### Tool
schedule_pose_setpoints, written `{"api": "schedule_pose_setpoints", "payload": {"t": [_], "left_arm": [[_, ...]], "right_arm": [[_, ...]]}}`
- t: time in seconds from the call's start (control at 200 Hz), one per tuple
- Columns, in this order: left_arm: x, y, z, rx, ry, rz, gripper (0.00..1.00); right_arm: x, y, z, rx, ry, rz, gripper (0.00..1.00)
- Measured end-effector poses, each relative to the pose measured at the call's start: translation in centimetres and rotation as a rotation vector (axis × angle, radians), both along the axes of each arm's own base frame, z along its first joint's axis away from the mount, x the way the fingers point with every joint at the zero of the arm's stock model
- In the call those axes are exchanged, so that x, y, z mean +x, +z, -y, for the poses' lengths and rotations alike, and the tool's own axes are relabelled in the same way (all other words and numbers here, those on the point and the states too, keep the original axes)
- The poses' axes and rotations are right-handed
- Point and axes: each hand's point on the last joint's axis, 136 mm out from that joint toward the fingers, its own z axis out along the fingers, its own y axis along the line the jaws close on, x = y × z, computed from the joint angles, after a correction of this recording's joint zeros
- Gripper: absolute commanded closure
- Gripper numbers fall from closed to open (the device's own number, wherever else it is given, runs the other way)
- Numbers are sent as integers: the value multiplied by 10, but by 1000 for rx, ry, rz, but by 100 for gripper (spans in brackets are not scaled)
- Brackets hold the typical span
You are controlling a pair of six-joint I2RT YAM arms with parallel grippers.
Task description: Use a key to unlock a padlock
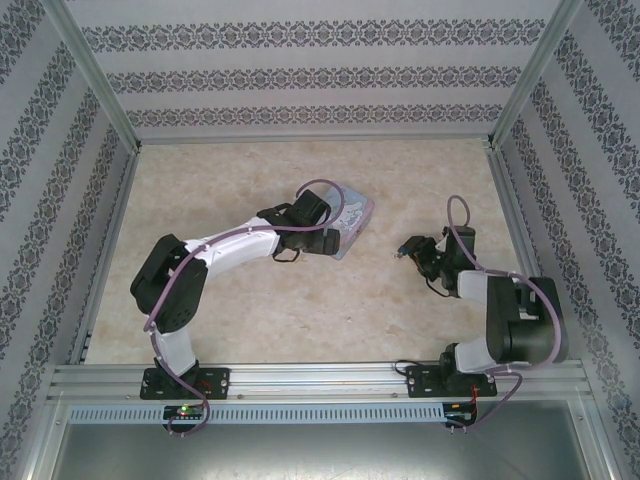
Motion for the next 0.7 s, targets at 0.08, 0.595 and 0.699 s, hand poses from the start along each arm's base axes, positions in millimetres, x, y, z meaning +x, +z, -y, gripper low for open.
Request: {"api": "schedule_pose_setpoints", "payload": {"t": [0.08, 0.595, 0.699], "left_arm": [[-5, 8, -5, 0, -3, -8, 0], [-11, 184, -121, -58, 211, 456, 0], [-14, 187, -164, 12, 303, 556, 0]], "right_arm": [[-4, 10, 10, 1, -33, 15, 35], [-4, 160, 58, -333, -119, 314, 2], [-3, 171, 79, -460, -186, 337, 2]]}}
